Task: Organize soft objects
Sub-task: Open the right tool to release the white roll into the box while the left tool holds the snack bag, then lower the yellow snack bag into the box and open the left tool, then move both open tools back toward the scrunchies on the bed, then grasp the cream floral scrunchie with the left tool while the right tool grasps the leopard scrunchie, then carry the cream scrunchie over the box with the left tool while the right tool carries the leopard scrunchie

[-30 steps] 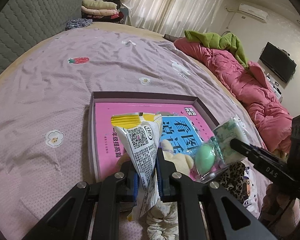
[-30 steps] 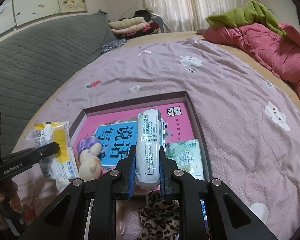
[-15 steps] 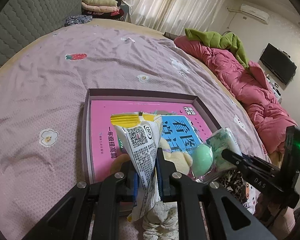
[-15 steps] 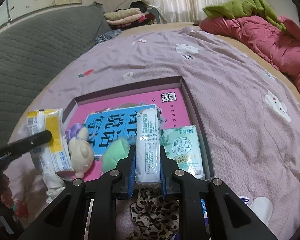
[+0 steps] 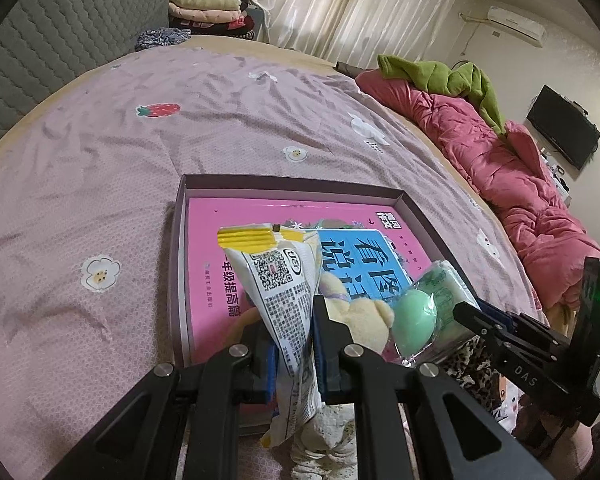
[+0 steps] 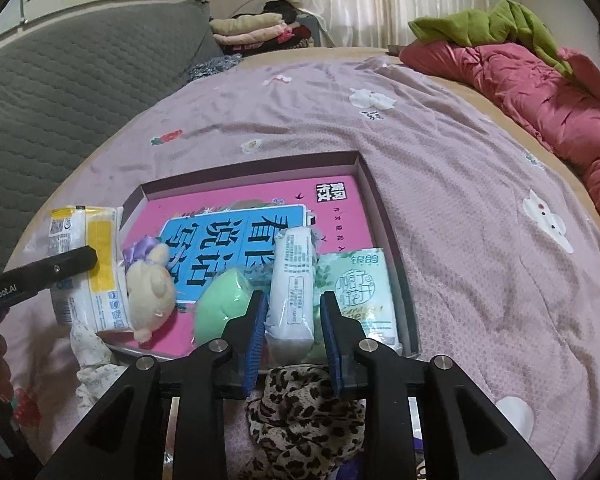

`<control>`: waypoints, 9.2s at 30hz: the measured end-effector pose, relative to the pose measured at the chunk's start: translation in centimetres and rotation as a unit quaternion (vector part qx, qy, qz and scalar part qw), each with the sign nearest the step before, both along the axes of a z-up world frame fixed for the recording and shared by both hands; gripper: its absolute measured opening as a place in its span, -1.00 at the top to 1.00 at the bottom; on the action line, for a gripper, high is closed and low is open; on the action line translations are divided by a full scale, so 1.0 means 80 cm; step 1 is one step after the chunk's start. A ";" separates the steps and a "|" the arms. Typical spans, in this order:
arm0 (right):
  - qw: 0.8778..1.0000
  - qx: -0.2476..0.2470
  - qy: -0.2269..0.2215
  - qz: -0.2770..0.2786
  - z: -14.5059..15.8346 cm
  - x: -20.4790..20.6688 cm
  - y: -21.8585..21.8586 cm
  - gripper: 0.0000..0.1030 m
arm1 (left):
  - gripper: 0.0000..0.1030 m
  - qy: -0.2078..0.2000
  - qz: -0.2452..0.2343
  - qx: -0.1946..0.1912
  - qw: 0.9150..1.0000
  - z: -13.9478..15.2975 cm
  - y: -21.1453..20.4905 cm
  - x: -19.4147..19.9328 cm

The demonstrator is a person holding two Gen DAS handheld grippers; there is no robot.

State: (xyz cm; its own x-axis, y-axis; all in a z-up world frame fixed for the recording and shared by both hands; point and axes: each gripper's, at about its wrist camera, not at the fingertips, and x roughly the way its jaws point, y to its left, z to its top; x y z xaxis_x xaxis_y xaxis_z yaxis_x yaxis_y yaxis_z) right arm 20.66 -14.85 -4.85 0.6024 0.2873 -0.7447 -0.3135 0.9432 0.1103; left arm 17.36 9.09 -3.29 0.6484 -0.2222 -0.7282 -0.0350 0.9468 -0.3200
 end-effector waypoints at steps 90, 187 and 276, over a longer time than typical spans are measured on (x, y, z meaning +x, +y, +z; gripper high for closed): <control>0.998 0.016 -0.056 -0.026 0.077 -0.056 -0.055 -0.22 | 0.04 0.008 0.056 0.072 0.996 0.042 0.000 -0.050; 0.998 -0.043 0.001 0.051 -0.009 -0.131 -0.048 -0.44 | -0.11 0.124 0.017 0.024 0.992 -0.049 -0.066 -0.125; 0.990 -0.014 -0.132 0.048 0.121 -0.084 -0.054 0.59 | 0.71 -0.021 0.023 -0.015 0.999 0.082 -0.059 -0.052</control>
State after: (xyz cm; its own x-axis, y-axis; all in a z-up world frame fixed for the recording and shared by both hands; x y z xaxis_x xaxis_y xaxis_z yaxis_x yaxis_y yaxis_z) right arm 13.92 -19.15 4.83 0.7473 0.3345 -0.5742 -0.4170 0.9088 -0.0133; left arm 13.19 4.37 3.30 0.6880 -0.2128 -0.6938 -0.0640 0.9345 -0.3501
